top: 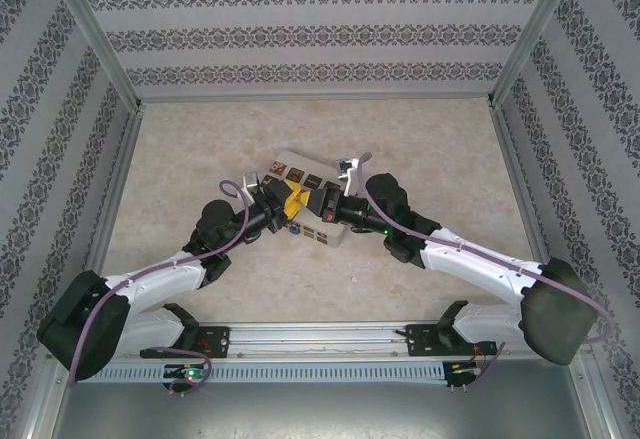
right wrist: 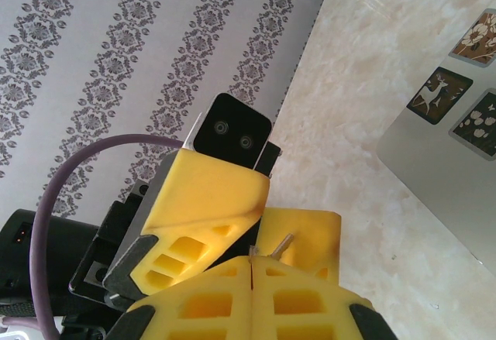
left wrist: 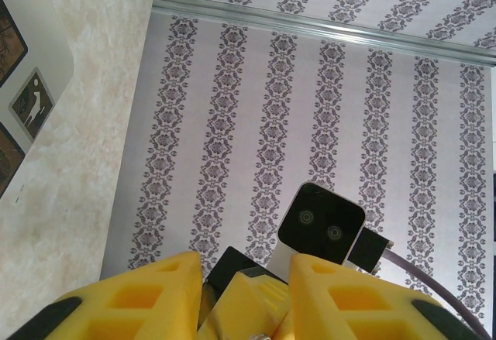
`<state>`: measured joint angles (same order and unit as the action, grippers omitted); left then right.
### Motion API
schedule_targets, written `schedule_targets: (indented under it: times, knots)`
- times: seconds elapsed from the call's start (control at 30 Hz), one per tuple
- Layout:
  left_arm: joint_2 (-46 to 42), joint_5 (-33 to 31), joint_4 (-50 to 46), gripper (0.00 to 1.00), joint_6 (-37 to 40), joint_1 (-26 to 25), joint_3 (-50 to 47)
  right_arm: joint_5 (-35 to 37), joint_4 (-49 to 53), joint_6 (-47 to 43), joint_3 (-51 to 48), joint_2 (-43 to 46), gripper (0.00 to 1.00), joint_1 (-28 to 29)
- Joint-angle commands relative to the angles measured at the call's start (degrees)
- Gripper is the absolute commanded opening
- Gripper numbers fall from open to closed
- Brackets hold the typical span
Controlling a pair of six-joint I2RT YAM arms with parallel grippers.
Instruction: Unlock the padlock with the key
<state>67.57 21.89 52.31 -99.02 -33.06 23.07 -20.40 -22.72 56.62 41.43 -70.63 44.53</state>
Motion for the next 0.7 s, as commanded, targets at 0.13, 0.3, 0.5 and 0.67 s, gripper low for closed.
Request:
schedule_targets:
  times: [0.13, 0.3, 0.5, 0.67]
  knots:
    - [-1.2, -0.9, 0.1, 0.25, 1.4, -0.9, -0.6, 1.1, -0.6, -1.2, -0.7, 1.5, 0.00, 0.6]
    - [-1.5, -1.1, -0.7, 0.20, 1.6, -0.9, -0.7, 1.2, -0.4, -1.2, -0.7, 1.7, 0.00, 0.6]
    - [-1.8, -1.4, -2.1, 0.33, 1.9, -0.9, -1.0, 1.3, -0.2, -1.3, -0.4, 2.0, 0.00, 0.6]
    - [-2.5, -2.3, -1.8, 0.40, 0.7, -0.9, -2.0, 1.4, 0.7, -2.0, 0.7, 1.9, 0.00, 0.3]
